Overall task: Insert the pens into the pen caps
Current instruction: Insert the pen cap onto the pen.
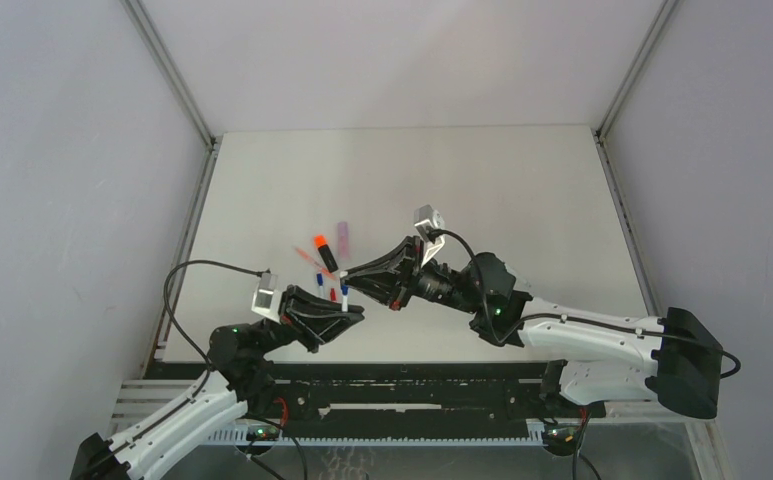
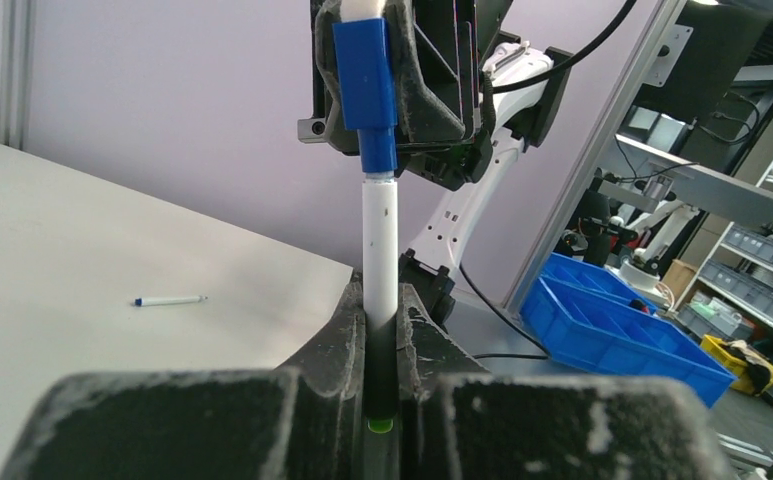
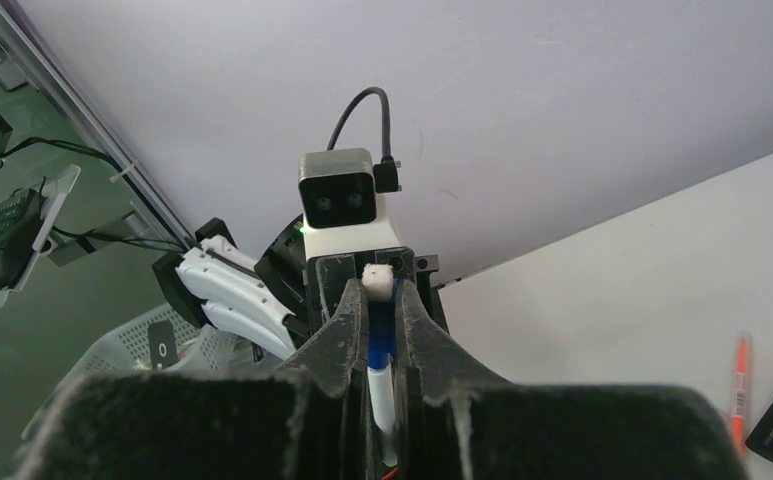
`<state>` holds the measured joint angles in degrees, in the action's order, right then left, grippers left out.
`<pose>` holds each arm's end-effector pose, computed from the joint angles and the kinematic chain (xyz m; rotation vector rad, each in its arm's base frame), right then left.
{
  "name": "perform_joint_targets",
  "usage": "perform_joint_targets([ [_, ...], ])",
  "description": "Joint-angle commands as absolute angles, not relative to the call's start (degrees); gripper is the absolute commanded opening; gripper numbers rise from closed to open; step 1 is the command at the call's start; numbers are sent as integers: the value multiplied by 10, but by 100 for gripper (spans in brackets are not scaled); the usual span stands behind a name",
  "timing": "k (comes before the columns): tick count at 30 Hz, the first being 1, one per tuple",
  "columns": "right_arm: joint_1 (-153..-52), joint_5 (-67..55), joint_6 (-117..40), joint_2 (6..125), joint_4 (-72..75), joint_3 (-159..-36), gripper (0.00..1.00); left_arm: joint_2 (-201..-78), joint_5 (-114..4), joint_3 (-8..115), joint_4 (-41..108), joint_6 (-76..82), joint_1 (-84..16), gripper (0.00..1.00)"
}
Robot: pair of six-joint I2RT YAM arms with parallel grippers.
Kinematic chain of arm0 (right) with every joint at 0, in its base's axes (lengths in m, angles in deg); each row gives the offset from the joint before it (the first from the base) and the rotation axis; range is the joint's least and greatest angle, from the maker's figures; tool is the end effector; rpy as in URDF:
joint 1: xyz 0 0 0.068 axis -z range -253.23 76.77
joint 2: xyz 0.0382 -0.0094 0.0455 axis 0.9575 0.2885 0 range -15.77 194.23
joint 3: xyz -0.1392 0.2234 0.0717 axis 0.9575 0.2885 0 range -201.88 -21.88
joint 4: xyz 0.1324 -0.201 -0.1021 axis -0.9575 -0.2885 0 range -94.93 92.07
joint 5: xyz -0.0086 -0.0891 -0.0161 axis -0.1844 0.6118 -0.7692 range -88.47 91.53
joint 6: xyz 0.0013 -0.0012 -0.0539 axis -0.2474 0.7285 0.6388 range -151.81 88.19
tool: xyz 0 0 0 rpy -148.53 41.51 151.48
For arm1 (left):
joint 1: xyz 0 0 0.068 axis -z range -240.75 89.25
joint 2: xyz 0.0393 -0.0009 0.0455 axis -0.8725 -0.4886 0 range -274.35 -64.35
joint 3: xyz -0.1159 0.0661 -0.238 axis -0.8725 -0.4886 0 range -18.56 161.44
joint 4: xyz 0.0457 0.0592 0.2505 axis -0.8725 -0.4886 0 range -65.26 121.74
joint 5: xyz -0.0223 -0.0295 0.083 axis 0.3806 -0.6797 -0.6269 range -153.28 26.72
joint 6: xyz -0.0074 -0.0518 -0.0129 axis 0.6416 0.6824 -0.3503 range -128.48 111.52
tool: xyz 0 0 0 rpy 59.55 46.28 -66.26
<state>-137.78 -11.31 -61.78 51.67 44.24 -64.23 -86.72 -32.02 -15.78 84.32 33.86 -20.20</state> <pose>0.1090 0.2471 0.3398 -0.6337 1.3026 1.5329 0.0748 -0.0884 0.2452 0.5436 1.0967 -1.5546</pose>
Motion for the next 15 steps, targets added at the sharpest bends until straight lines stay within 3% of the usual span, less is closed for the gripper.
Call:
perform_joint_targets([
  [1,-1390,-165,-608,515,380,-628,0,-861,-366,-92,891,362,-204,0],
  [15,-1404,-183,-639,507,336,-583,0,-867,-377,-43,867,376,-204,0],
])
